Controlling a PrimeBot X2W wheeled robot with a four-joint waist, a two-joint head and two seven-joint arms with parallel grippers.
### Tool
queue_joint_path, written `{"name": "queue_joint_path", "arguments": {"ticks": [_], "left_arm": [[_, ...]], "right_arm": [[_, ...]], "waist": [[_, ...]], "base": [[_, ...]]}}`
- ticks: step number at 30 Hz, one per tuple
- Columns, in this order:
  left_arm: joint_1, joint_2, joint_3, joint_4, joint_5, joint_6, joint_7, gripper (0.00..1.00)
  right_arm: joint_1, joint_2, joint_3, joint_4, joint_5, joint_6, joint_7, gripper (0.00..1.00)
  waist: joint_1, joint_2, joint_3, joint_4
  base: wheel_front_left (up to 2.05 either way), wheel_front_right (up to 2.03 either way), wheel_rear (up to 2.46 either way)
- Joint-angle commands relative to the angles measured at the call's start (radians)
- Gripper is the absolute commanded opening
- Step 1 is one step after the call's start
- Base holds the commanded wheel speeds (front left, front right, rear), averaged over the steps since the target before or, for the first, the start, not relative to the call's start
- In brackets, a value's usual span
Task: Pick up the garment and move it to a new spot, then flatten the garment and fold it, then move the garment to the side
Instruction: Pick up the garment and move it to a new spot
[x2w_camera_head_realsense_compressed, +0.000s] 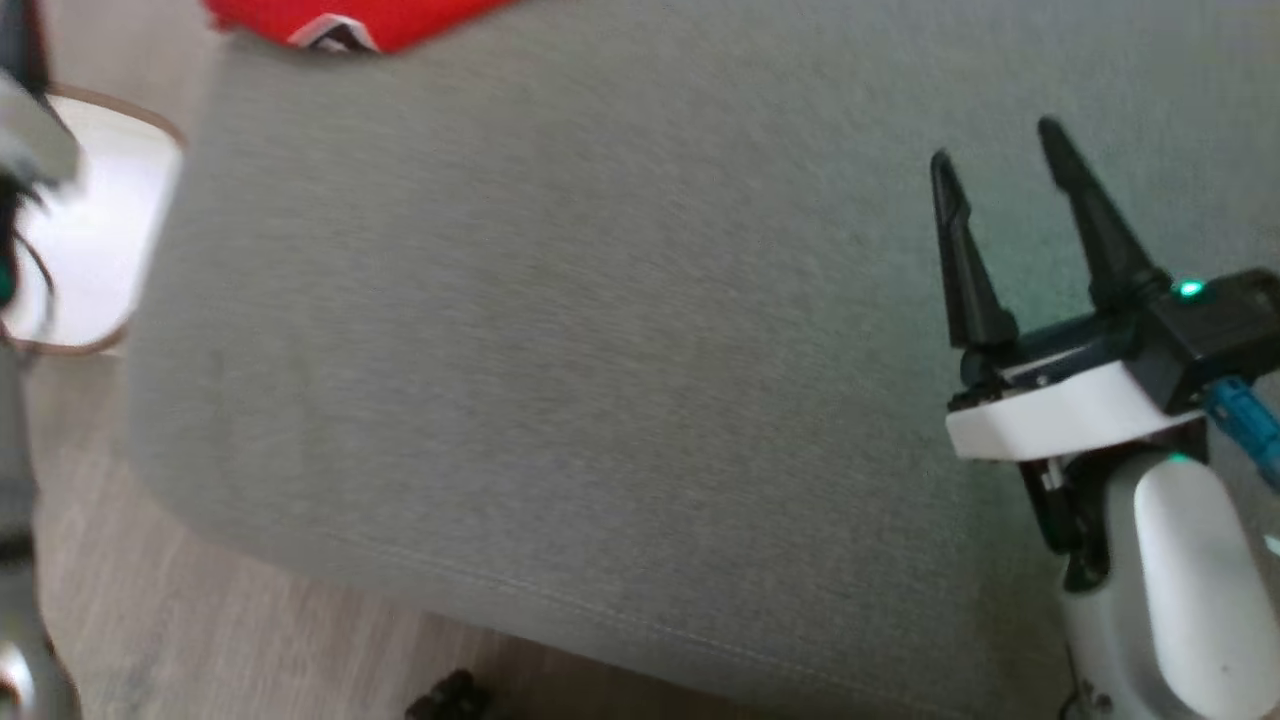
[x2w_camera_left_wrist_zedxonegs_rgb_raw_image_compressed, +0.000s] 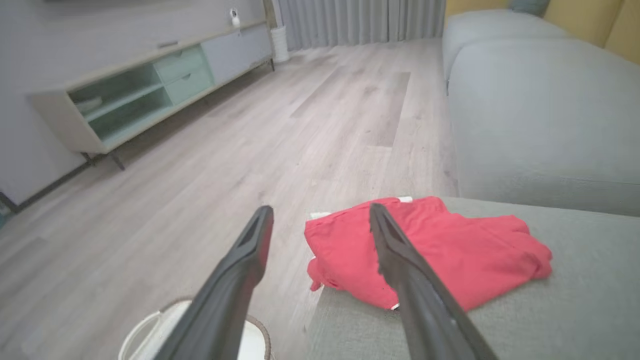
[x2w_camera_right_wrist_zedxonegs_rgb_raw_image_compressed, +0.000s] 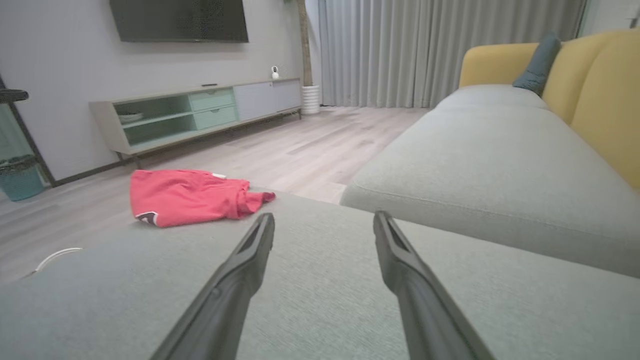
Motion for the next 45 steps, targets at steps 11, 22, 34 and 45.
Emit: {"name": "queue_joint_path", "arguments": {"ticks": [11,22,34,45], "left_arm": [[-0.257,0.066,0.064,0.322,-0.070,0.058,0.260,1.00],[-0.282,0.057,0.100,0.388,-0.124,0.058,0.207,1.00],[-0.337,0.065,0.040,0.377,-0.081,0.008,0.044,0.00],[-0.372,0.026,-0.129,0.269,-0.044,-0.068,0.002,0.00]], "right_arm": [[-0.067,0.001,0.045,-0.130,-0.030,-0.001,0.030,1.00],[-0.061,0.001,0.044,-0.135,-0.024,-0.001,0.014,1.00],[-0.064,0.001,0.043,-0.090,0.001,-0.001,-0.027,1.00],[-0.030,0.001,0.013,0.011,0.069,-0.001,-0.097,1.00]], "waist": [[-0.0002,0.0000,0.263,-0.175],[-0.0002,0.0000,0.283,-0.214],[-0.0002,0.0000,0.200,-0.224],[-0.0002,0.0000,-0.027,-0.263]], "base": [[0.00,0.00,0.00],[0.00,0.00,0.00],[0.00,0.00,0.00],[0.00,0.00,0.00]]}}
